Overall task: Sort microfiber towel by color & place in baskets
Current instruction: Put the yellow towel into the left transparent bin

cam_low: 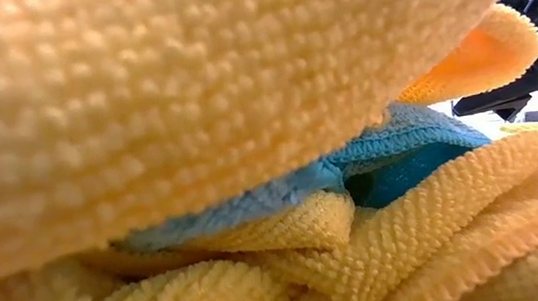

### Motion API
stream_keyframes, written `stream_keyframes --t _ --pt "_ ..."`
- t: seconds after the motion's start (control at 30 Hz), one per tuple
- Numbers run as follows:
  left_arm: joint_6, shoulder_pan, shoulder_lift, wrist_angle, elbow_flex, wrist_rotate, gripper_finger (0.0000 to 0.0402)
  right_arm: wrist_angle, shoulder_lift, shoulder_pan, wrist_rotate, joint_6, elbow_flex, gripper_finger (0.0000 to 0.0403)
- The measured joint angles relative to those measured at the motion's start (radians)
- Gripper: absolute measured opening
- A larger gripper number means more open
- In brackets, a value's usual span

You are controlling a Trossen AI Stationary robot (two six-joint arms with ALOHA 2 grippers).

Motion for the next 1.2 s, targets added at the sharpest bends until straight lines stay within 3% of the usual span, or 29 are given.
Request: stream_keyframes --t 0.07,0.2,0.27,0.4,0.57,0.83,1.07,1.2 --pt "-0.006 0.0 0.026 0.002 -0.001 -0.005 0.0137 -0.001 0.0 0.0 0.0 0.0 0.0 0.0" --pt "-0.006 0.0 0.06 0.003 -0.001 -0.005 0.0041 -0.001 0.0 0.0 0.0 0.0 0.0 0.0" --pt "-0.018 0.0 0.058 -0.003 0.002 -0.01 0.0012 -0.001 0.0 0.0 0.0 0.0 0.0 0.0" --pt "-0.021 0.0 0.027 -0.1 0.074 -0.045 0.0004 -0.001 0.0 0.0 0.0 0.0 0.0 0.0" --pt "0.004 -0.002 -0.036 -0.258 0.252 -0.111 0.0001 -0.001 0.0 0.0 0.001 0.0 0.001 0.0" --pt "0.19 -0.01 -0.076 -0.274 0.563 -0.243 0.0 -0.009 0.0 0.0 0.001 0.0 0.001 0.0" --pt "0.441 0.016 -0.065 -0.095 0.727 -0.313 0.0 -0.014 0.0 0.0 0.004 -0.003 0.001 0.0" --pt "0.608 0.089 -0.049 0.101 0.74 -0.25 0.0 -0.014 0.0 -0.001 0.014 -0.008 0.001 0.0"
